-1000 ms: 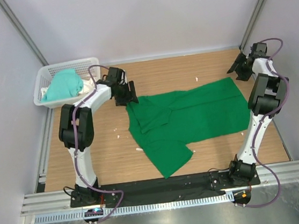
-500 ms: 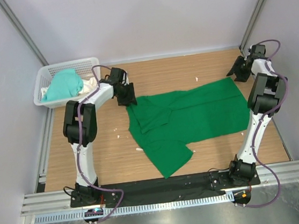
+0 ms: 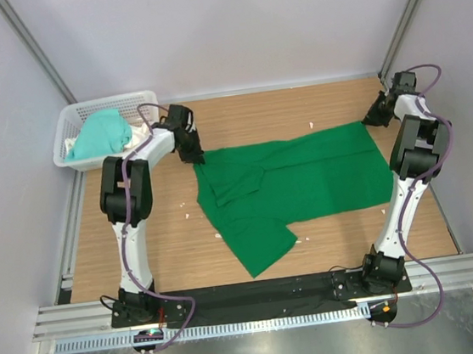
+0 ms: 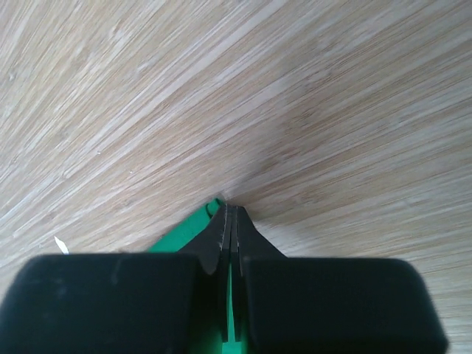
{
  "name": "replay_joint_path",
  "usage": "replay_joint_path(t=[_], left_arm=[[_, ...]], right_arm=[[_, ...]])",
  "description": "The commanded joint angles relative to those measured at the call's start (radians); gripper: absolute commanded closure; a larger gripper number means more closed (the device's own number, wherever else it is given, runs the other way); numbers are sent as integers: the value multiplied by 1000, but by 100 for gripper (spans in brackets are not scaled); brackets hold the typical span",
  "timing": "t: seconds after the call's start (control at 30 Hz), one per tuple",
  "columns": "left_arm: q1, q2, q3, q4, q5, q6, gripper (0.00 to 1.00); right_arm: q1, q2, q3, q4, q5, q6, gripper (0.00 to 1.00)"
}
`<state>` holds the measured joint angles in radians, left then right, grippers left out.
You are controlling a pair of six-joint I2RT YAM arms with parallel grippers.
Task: Fold and stack the t-shirts
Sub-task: Fold the tshirt
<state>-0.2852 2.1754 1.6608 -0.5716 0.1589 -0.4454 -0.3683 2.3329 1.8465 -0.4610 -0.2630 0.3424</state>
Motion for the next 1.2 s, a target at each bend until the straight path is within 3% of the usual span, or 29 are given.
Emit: replay_joint_path(t=[0.0, 0.03, 0.07, 0.1, 0.3, 0.37, 0.47, 0.5, 0.6, 0.77, 0.9, 1.17], left_arm=[[14, -6, 71, -22, -82, -19, 94], [14, -14, 82, -48, -84, -19, 81], [11, -26, 85, -60, -100, -25, 65], [8, -43, 77, -71, -113, -26, 51], [-40, -300, -48, -122, -209, -24, 32], [-51, -400, -103, -131, -165, -29, 36], [-52, -480, -254, -82, 17, -67, 48], [-52, -511, -321, -55, 106, -84, 54], [-66, -558, -452, 36, 200, -151, 63], [-92, -569, -561, 102, 238, -193, 65], [-95, -536, -587, 140, 267, -200, 56], [-95, -445, -595, 187, 283, -225, 62]], right_arm=[[6, 14, 37, 19, 62, 26, 97], [6, 11, 43, 9, 67, 33, 92], [8, 6, 59, -19, 79, 44, 78], [9, -3, 66, -34, 94, 50, 71], [14, -93, 125, -224, 258, 73, 39], [14, -153, 74, -261, 258, 79, 35], [14, -214, -30, -261, 226, 102, 34], [15, -249, -52, -260, 216, 106, 35], [15, -318, -136, -242, 188, 101, 43], [15, -411, -242, -216, 117, 78, 60], [15, -474, -314, -186, 100, 72, 60], [15, -518, -378, -185, 108, 55, 60]])
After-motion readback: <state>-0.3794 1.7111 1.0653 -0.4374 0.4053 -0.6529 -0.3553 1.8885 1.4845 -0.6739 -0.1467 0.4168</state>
